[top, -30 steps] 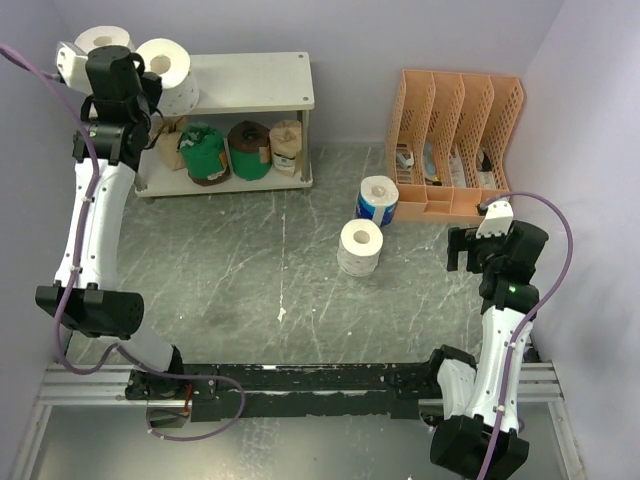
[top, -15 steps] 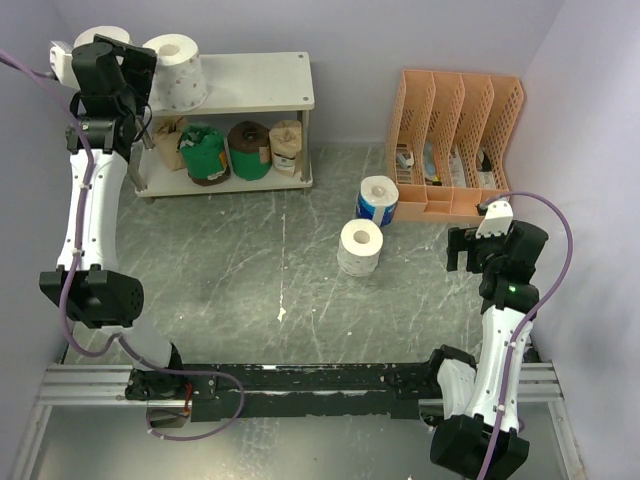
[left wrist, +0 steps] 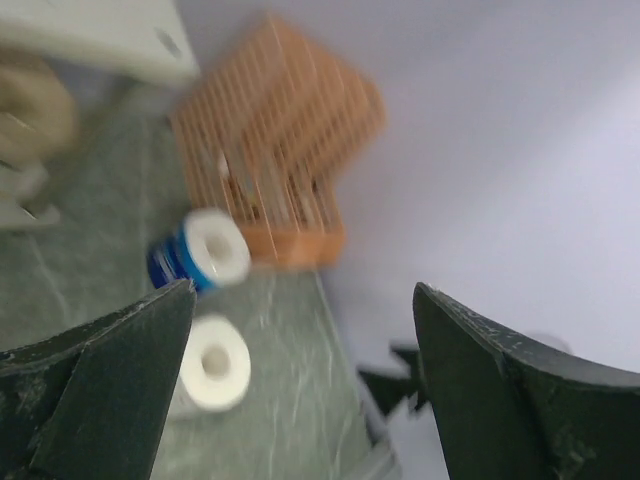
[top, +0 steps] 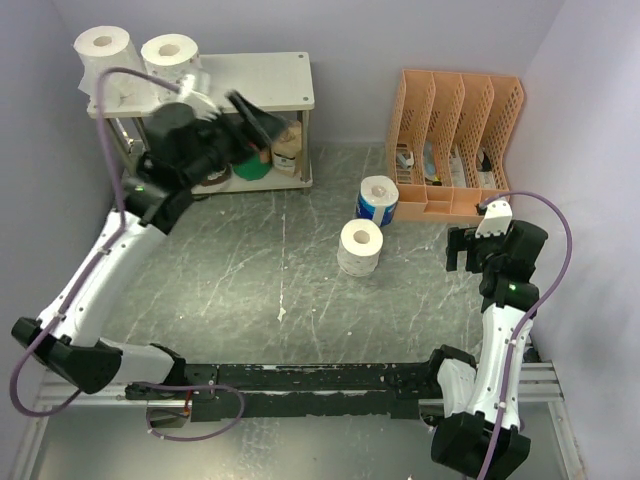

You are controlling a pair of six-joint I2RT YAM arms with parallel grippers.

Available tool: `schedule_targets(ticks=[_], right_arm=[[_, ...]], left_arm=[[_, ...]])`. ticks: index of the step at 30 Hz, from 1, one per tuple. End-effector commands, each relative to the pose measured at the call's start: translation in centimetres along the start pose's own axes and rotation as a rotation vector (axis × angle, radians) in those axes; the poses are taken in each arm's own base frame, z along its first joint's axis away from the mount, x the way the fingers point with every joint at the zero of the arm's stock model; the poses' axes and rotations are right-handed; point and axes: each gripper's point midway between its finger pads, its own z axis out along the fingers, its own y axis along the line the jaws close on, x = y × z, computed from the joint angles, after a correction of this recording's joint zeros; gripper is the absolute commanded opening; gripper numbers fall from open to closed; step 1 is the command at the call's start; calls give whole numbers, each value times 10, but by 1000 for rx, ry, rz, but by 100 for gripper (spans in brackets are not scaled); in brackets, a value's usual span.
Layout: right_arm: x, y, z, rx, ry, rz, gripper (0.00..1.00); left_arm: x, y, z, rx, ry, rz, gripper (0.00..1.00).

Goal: Place and organize the paper towels onto the shelf

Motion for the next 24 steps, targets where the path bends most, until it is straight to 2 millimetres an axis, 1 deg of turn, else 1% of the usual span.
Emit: schedule_targets(ticks=[1,3,6,9,12,14,16,19,24], right_arm=[[3,4,2,-21,5,-11,100],[3,3,1,-16,3,-11,100],[2,3,0,-13,-2,-12,100],[0,2,-2,-1,-13,-14,100],[1,0,-1,3,-9,-12,100],[2,0,0,5,-2,-8,100],[2,0,0,6,0,-7,100],[2,0,0,7,-2,-7,100],[2,-1,1,7,2,-6,100]], left_arm=[[126,26,23,-54,308,139,100],[173,49,33,-115,387,130,100],[230,83,47,-169,441,74,100],[265,104,59,-196,450,25,100],[281,112,74,-190,434,-3,99],[296,122,84,-212,461,-18,99],[312,127,91,-207,497,-43,99],[333,128,95,-188,526,-71,99],[353,120,97,-162,552,-83,99]])
